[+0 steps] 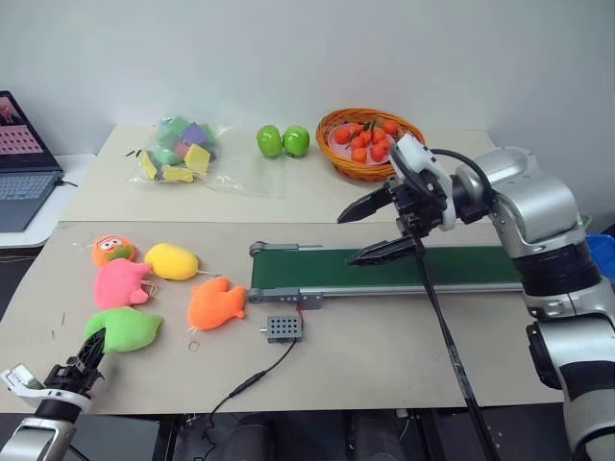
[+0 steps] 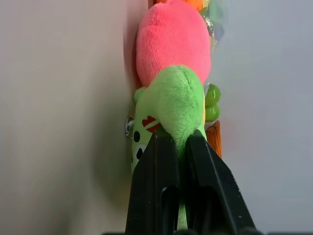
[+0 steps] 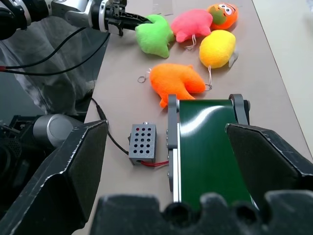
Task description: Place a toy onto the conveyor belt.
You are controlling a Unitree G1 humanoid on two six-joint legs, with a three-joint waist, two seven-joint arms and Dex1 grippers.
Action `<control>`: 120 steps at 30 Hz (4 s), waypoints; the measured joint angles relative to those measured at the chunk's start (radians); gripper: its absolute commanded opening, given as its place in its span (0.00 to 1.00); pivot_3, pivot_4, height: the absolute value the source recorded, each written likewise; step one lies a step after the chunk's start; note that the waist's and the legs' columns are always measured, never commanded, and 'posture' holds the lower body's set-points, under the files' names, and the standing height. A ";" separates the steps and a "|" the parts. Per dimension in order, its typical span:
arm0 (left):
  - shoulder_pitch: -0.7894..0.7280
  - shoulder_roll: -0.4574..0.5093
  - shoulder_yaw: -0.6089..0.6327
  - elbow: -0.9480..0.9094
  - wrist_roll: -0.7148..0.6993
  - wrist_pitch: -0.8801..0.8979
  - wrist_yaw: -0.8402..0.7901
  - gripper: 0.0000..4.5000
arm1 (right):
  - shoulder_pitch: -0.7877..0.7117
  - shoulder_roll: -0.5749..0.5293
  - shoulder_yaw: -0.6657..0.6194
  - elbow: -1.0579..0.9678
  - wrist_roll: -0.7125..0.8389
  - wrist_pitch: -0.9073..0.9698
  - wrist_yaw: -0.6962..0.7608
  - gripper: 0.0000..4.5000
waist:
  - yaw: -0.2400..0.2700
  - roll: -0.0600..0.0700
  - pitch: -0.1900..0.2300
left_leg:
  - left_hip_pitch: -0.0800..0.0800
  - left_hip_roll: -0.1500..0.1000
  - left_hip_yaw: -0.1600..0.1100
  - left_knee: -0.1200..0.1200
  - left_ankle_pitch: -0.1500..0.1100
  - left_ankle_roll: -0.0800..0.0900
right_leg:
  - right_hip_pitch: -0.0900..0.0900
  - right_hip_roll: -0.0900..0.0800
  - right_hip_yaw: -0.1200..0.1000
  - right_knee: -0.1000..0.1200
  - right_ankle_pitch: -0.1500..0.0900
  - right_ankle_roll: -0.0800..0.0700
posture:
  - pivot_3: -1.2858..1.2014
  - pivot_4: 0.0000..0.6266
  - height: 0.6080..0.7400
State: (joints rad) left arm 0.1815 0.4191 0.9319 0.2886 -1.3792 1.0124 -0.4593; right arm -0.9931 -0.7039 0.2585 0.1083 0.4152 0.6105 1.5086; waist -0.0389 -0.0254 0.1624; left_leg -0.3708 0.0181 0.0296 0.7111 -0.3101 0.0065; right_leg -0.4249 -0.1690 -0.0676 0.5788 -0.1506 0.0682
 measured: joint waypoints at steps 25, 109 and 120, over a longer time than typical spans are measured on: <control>-0.817 0.267 -0.615 -0.468 0.066 -0.116 0.135 0.02 | 0.195 -0.040 -0.091 -0.166 0.039 0.074 -0.136 1.00 | 0.040 -0.001 0.002 | -0.002 -0.002 -0.002 0.000 0.003 -0.008 | 0.001 0.002 0.001 -0.002 -0.001 -0.001 | 0.52 0.24 0.99; -0.897 0.418 -1.032 -0.353 0.708 -0.336 -0.657 0.99 | 0.477 -0.410 -0.432 -0.364 0.237 0.183 -0.362 1.00 | 0.043 0.000 0.003 | -0.005 -0.001 -0.002 0.004 0.001 -0.003 | 0.000 0.002 0.002 0.000 -0.004 0.004 | 0.52 0.24 0.99; -0.997 0.242 -1.032 -0.256 0.792 -0.378 -0.632 0.99 | 0.469 -0.410 -0.478 -0.402 0.271 0.206 -0.410 1.00 | 0.048 0.000 0.003 | -0.006 -0.001 -0.002 0.005 0.001 -0.003 | 0.000 0.002 0.002 0.000 -0.004 0.004 | 0.52 0.24 0.99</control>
State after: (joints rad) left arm -0.8153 0.6616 -0.0997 0.0328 -0.5869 0.6346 -1.0916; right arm -0.5238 -1.1142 -0.2199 -0.2941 0.6866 0.8170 1.0988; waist 0.0087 -0.0256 0.1657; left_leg -0.3769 0.0168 0.0272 0.7164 -0.3094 0.0034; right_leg -0.4246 -0.1673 -0.0658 0.5785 -0.1541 0.0721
